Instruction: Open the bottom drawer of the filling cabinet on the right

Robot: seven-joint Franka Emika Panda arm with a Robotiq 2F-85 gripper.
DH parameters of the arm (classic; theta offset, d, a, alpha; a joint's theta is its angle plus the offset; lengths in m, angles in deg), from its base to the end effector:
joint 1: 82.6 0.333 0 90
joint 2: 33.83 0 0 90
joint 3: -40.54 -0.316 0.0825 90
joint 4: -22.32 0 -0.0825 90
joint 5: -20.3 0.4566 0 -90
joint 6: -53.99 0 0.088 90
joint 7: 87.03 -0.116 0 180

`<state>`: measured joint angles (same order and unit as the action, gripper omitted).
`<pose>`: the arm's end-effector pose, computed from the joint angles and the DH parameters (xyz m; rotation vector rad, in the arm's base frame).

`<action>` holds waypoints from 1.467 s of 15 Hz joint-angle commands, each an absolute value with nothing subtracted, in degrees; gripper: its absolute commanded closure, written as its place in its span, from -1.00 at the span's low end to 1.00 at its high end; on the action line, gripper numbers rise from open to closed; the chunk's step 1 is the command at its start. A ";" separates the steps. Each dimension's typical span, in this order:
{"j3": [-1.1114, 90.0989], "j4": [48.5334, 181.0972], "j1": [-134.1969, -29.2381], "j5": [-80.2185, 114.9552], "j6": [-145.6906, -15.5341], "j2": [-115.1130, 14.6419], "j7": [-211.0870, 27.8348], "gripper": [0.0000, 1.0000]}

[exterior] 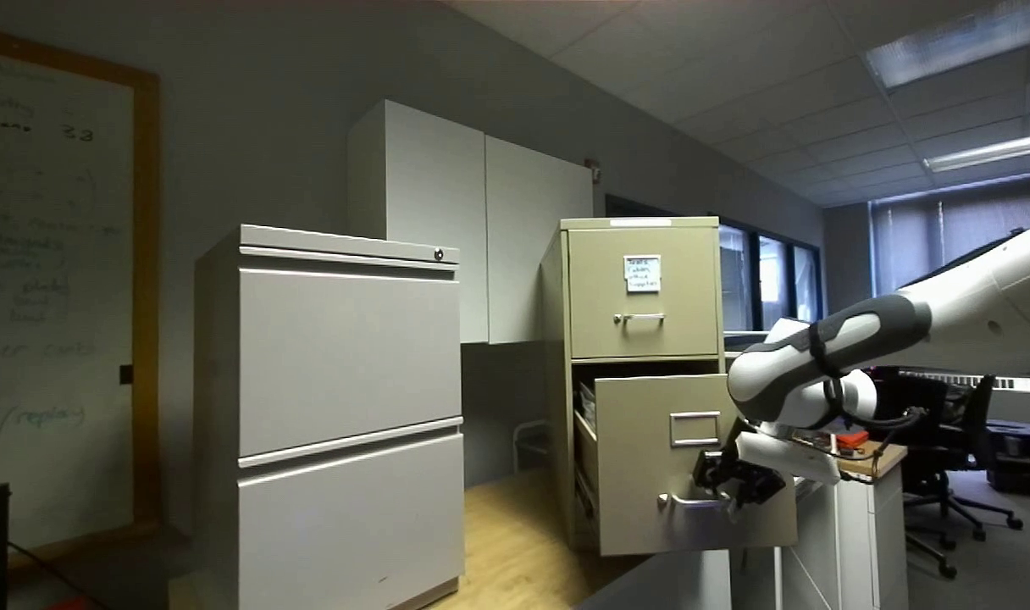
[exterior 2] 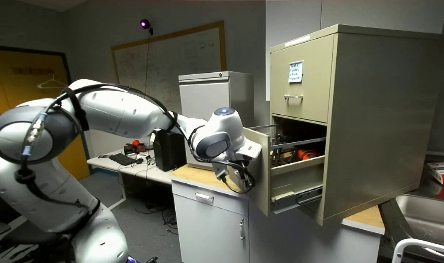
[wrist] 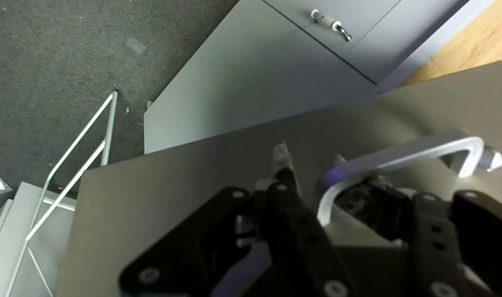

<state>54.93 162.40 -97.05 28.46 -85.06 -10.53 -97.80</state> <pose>0.4580 -0.2513 0.4435 -2.7102 1.1148 -0.5935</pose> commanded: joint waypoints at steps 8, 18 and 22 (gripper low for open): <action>54.85 171.39 -100.78 24.62 -74.74 1.15 -95.69 -0.27; 54.68 178.92 -98.20 28.40 -83.13 15.72 -91.61 -1.00; 53.87 178.40 -94.74 31.47 -84.93 21.58 -91.20 -1.00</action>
